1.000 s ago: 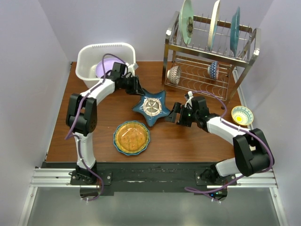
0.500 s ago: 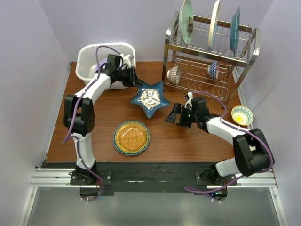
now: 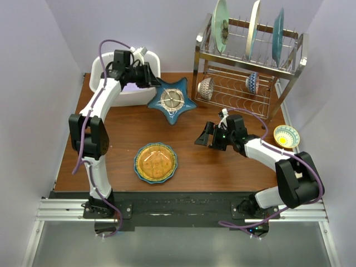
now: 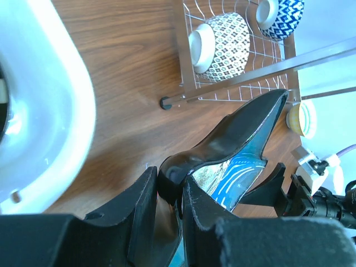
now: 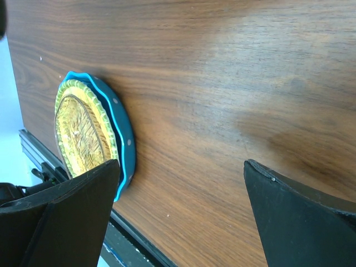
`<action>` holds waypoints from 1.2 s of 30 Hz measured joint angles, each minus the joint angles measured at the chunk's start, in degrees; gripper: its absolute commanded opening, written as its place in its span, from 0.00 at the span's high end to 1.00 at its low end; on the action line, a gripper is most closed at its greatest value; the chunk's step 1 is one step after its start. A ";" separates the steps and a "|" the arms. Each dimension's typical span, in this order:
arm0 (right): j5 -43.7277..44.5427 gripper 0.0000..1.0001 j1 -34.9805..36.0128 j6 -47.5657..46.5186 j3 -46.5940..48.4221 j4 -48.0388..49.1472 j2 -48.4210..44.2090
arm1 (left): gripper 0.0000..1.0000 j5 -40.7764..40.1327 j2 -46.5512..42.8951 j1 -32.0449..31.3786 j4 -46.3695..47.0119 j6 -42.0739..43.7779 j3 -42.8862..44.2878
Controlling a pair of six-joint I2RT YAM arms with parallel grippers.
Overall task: Place the plates into the plastic bin on the countertop
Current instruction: Pick up the plate at the center of the board.
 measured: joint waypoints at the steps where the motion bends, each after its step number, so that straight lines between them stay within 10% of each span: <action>1: 0.00 0.03 0.02 0.00 0.00 0.00 0.00 | 1.00 0.24 0.00 0.37 0.00 0.00 0.13; 36: 0.74 0.03 3.82 -0.15 0.68 -1.25 0.00 | 1.00 3.06 0.02 9.75 5.49 -8.24 2.75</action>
